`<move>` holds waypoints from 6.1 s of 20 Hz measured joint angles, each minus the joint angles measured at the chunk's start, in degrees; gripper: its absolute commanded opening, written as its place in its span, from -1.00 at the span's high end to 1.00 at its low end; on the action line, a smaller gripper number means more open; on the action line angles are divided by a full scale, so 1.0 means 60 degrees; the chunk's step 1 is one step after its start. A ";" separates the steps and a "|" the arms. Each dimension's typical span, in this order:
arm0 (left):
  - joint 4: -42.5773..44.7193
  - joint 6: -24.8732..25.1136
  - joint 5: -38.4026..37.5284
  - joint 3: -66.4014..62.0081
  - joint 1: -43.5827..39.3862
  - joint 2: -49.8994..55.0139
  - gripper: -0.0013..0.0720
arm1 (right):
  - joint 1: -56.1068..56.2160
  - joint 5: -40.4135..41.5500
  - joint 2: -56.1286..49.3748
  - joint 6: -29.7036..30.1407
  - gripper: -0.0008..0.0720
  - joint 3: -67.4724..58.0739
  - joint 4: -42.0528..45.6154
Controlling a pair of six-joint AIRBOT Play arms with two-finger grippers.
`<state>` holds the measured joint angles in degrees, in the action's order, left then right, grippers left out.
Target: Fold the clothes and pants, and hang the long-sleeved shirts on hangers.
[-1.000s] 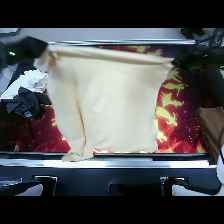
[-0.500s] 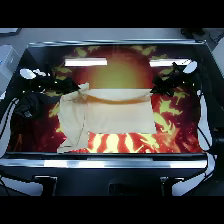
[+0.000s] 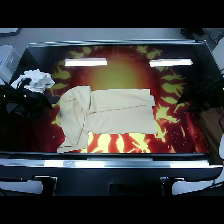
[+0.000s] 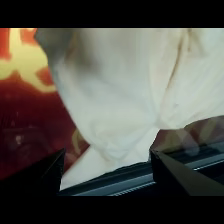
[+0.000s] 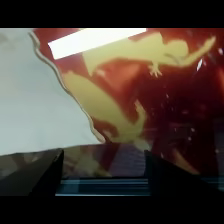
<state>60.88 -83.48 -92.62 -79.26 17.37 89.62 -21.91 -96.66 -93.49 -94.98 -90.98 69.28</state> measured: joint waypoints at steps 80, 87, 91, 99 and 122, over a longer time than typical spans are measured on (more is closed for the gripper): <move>-0.3206 0.0656 0.8783 -0.0018 -0.2014 0.1038 0.91 | 0.2572 0.7329 -0.1541 -0.1373 0.87 -0.0765 0.0951; -0.3668 0.1060 1.0389 -0.0994 -0.2397 0.2495 0.91 | 0.2350 0.9624 -0.2262 -0.2149 0.87 -0.0754 0.0984; -0.3701 0.1126 1.0214 -0.1082 -0.2503 0.2550 0.91 | 0.2226 0.9344 -0.2251 -0.2164 0.87 -0.0758 0.0805; -0.1661 0.0984 0.4736 -0.0710 -0.1596 0.1606 0.92 | 0.1446 0.4156 -0.1319 -0.0310 0.87 -0.0328 0.1249; 0.0262 0.0834 0.1290 0.2379 -0.0852 -0.0470 -0.35 | -0.0390 0.0852 0.0382 0.0517 -0.54 0.2204 0.1552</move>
<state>62.46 -78.48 -84.88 -64.99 12.25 86.80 -24.25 -91.55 -91.20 -91.88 -77.76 78.59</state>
